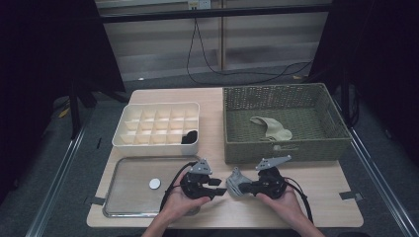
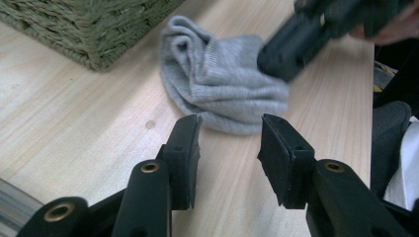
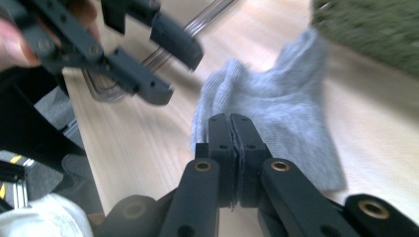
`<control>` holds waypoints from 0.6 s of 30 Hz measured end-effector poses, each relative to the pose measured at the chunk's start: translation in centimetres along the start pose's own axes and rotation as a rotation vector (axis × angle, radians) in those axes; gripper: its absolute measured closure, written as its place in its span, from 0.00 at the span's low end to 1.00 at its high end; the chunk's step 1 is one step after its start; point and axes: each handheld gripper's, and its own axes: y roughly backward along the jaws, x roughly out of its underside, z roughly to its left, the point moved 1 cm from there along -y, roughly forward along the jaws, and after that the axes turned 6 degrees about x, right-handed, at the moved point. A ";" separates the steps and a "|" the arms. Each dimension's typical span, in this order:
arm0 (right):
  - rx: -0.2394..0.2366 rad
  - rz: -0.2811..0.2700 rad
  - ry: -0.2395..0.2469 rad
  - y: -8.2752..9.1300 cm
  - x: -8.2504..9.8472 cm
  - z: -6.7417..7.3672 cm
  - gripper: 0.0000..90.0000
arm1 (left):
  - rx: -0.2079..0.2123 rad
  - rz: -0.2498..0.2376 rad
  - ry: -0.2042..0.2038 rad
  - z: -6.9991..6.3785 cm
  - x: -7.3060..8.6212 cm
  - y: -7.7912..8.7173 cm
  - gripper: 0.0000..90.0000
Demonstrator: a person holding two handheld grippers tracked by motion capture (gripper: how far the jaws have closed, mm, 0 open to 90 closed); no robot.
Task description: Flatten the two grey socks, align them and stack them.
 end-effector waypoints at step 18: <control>0.030 -0.039 -0.019 1.6 0.1 -0.5 0.96 | 0.016 -0.080 -0.020 -0.2 -2.9 -0.5 0.81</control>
